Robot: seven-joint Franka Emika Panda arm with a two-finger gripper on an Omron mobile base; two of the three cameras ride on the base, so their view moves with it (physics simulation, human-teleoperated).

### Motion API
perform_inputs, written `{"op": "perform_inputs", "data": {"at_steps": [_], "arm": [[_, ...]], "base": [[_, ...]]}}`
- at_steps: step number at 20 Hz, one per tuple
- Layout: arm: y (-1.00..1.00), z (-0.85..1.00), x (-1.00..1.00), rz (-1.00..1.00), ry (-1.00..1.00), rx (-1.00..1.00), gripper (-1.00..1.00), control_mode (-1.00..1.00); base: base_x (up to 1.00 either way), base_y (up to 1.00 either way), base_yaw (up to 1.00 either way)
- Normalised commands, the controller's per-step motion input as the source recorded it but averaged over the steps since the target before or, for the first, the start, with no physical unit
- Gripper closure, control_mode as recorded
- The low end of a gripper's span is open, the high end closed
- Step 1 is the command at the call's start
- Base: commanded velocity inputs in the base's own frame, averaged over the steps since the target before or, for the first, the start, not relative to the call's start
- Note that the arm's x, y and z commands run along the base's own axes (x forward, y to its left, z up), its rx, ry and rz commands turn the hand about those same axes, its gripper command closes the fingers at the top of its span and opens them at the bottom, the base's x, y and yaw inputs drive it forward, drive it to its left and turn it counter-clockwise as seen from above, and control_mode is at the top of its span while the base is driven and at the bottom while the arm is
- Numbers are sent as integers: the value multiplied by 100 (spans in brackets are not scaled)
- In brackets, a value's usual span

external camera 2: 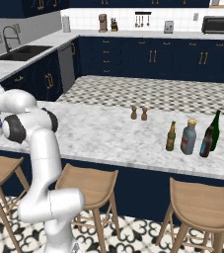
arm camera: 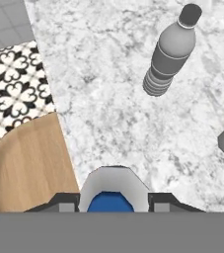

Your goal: Move the plastic bottles in the middle to the plastics group, and the glass bottles in the middle to the glass group.

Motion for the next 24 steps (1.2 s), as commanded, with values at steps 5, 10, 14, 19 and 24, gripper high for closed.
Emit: {"op": "perform_inputs", "data": {"at_steps": [5,10,14,19,24], "arm": [[-4,0,25,-1,0,0,100,-100],[-26,-59,0,0,0,2,100,-100],[-5,-43,10,0,-8,5,100,-100],[0,0,34,0,-4,4,100,-100],[0,-2,30,0,-3,4,100,-100]], "base": [[0,0,0],[0,0,0],[0,0,0],[0,0,0],[0,0,0]]}}
